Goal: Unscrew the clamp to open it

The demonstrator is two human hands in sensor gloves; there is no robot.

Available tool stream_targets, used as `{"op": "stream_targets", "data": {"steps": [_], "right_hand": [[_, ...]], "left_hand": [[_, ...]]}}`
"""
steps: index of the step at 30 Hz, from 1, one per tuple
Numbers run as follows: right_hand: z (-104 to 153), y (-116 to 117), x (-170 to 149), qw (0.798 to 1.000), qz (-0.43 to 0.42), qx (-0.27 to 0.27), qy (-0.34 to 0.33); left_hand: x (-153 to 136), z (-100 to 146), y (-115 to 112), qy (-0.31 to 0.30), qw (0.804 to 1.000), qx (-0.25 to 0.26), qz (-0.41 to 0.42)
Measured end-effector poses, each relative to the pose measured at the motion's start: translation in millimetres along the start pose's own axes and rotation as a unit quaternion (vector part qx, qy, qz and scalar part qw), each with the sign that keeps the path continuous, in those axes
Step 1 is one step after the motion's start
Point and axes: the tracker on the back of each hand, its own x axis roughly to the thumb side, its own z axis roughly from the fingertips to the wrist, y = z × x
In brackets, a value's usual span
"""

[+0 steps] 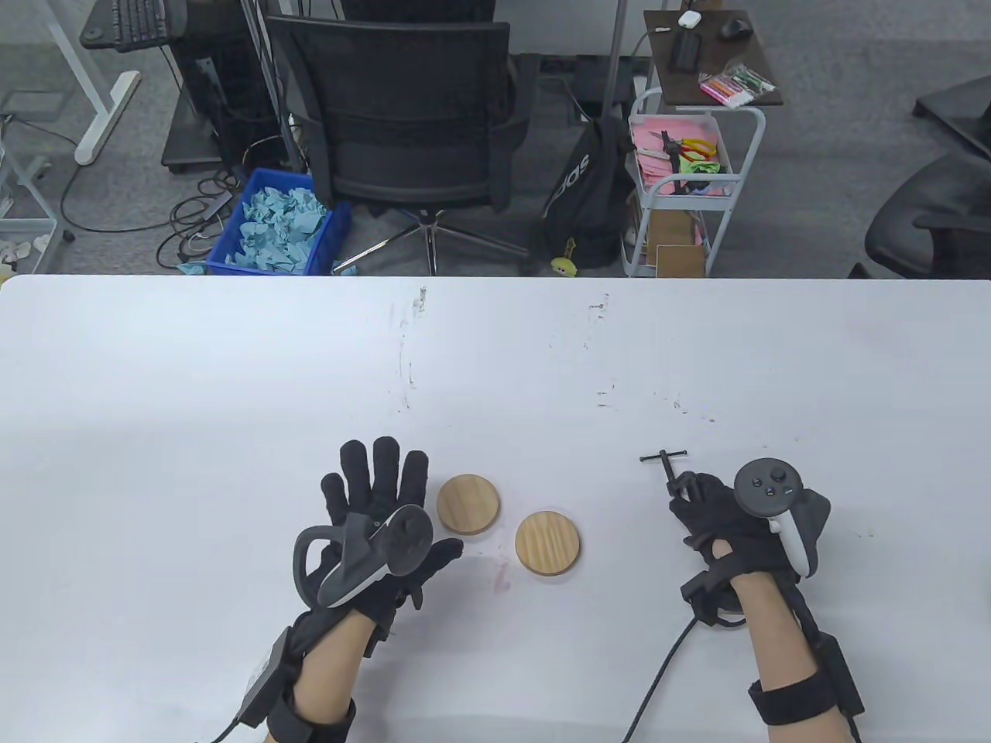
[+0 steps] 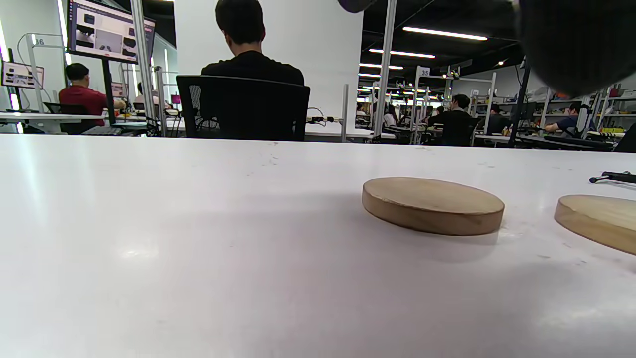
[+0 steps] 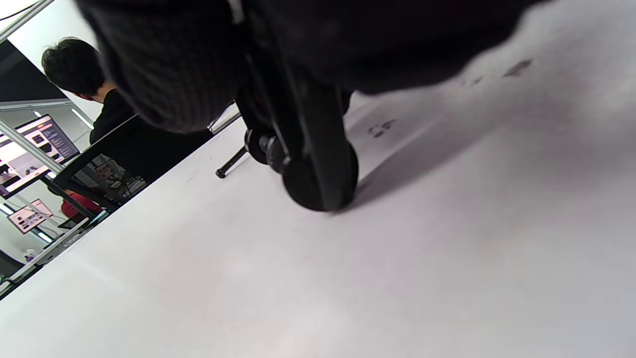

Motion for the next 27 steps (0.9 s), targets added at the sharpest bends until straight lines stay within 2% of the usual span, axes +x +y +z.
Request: {"op": "stream_targets", "data": {"steps": [7,11,16,23,27], "right_hand": [[1.8,-4.7,-5.5,0.996,0.076,-0.026,0.031],[-0.4,-1.6,-8.3,0.991,0.12,-0.019,0.055],[-0.8,2.1,-7.4,0.984,0.164,-0.033,0.061],[-0.3,3.1,-8.2,0.983,0.17,-0.028,0.068],[4.1,-0.9,-8.9,0.986,0.153,-0.041,0.048]], "left_hand": [[-2.3,0.0,-0.5,0.005,1.0,-0.004,0.002],[-0.6,-0.2,-0.5,0.003,1.0,-0.004,-0.001],[-0.6,-0.2,-0.7,0.005,1.0,-0.007,-0.003],[-0.2,0.3,-0.1,0.006,1.0,-0.009,-0.009],[-0.7,1.0,0.6,0.005,1.0,-0.011,-0.013]]}}
